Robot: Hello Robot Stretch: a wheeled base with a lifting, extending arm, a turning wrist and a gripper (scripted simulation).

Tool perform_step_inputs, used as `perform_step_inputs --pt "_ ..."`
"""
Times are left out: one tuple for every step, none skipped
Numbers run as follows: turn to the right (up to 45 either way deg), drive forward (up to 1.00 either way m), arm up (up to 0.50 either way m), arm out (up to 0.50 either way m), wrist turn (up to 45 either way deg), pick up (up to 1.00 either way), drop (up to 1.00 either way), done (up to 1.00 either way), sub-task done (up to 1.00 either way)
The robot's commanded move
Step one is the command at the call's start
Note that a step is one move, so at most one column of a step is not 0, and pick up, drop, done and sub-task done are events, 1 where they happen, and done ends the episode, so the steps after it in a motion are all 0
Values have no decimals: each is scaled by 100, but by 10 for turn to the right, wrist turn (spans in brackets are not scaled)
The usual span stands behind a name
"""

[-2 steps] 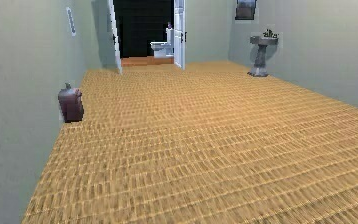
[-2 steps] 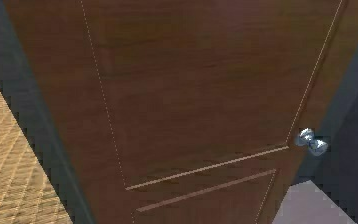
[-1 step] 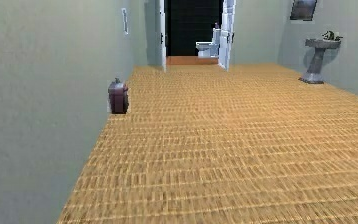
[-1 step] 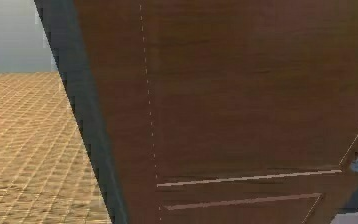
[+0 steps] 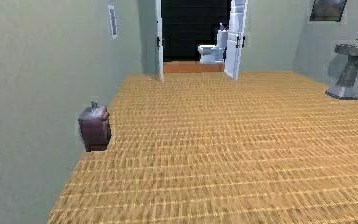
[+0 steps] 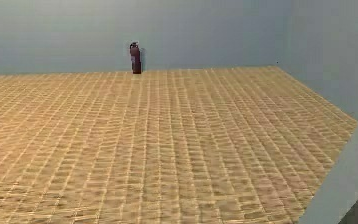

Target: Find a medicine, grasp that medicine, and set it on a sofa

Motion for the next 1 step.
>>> perform_step_inputs --pt "0 100 0 0 0 0 0 0 0"
